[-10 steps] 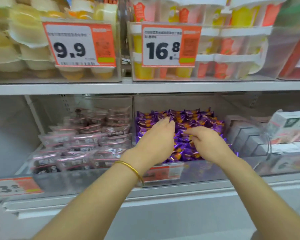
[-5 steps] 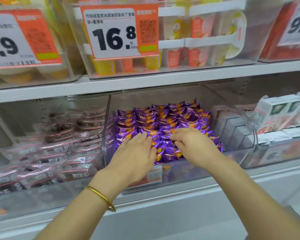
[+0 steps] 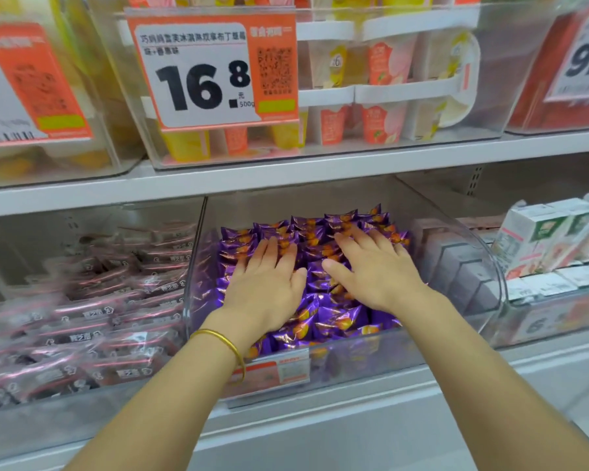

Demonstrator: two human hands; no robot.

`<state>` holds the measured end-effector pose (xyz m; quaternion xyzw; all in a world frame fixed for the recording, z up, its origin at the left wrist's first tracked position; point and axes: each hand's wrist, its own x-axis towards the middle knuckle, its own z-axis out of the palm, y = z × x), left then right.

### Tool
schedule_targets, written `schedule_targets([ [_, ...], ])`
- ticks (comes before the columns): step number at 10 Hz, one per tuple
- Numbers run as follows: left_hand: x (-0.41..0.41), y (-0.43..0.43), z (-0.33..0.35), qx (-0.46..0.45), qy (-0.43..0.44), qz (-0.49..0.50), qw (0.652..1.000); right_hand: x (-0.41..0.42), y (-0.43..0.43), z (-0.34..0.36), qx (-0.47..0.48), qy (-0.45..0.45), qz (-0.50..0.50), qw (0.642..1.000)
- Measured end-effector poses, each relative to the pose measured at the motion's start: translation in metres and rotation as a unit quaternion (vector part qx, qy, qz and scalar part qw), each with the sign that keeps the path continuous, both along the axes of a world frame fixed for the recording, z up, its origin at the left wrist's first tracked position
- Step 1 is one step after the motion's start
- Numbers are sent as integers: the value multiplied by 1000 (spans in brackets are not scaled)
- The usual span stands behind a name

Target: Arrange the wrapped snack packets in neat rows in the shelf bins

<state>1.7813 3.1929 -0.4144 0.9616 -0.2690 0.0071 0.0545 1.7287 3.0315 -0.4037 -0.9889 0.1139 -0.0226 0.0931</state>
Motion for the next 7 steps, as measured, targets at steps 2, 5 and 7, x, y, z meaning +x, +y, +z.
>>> schedule_targets([
  [2, 15, -9, -1, -28, -37, 19, 999, 15, 1, -2, -24, -20, 22, 999],
  [5, 26, -12, -6, -17, 53, 40, 998, 25, 7, -9, -37, 21, 29, 999],
  [7, -65, 36, 45, -415, 49, -48, 907, -23, 31, 32, 152, -277, 73, 946],
])
